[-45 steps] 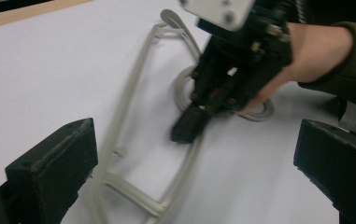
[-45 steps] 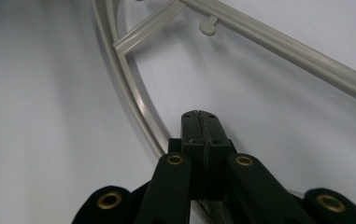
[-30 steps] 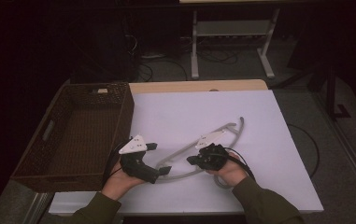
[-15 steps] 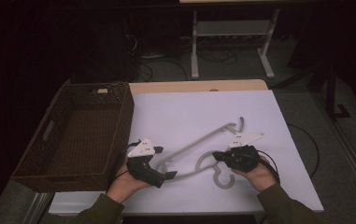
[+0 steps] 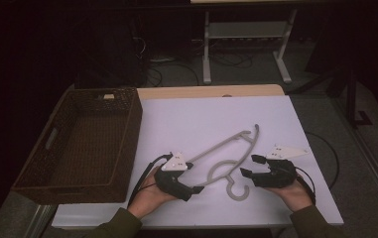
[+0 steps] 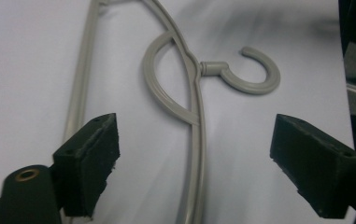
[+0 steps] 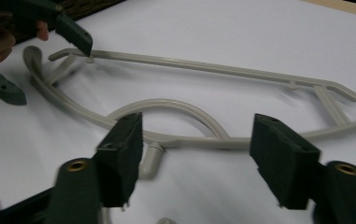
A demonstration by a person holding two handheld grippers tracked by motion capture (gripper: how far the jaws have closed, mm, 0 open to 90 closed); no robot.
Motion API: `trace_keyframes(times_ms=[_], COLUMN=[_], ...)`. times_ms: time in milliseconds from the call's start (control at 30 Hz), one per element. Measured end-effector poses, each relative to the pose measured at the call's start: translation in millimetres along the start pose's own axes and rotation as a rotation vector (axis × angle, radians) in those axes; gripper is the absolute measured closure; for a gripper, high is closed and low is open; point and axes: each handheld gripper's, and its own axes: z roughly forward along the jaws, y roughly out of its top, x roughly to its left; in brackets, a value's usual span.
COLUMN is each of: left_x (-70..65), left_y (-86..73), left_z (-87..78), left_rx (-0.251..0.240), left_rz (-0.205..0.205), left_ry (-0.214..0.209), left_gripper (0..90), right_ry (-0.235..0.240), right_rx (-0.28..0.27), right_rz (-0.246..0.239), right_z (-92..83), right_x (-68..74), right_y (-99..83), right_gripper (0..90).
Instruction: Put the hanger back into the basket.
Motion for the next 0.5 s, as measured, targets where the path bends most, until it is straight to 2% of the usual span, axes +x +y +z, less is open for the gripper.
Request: trace_keyframes(times_ms=[133, 267, 400, 500], left_x=[0.0, -0.7, -2.4, -3.9], left_y=[-0.5, 0.7, 1.7, 2.5], left_z=[10.4, 16.2, 20.1, 25.3], left_rx=[0.041, 0.07, 0.094, 0.111], left_rz=[0.018, 0.035, 0.045, 0.034], left_ry=[-0.008, 0.008, 0.004, 0.009], left_gripper=[26.1, 37.1, 47.8, 52.9], right_ry=[-0.029, -0.034, -0.031, -0.034], right_rx=[-0.002, -0.003, 0.006, 0.007], right_rz=[0.009, 0.01, 0.008, 0.006], right_z=[-1.3, -0.8, 1.2, 2.4], right_x=[-3.1, -2.7, -1.9, -2.1], right_y=[-3.1, -3.2, -3.7, -4.2], right_gripper=[25.4, 25.2, 25.1, 25.2])
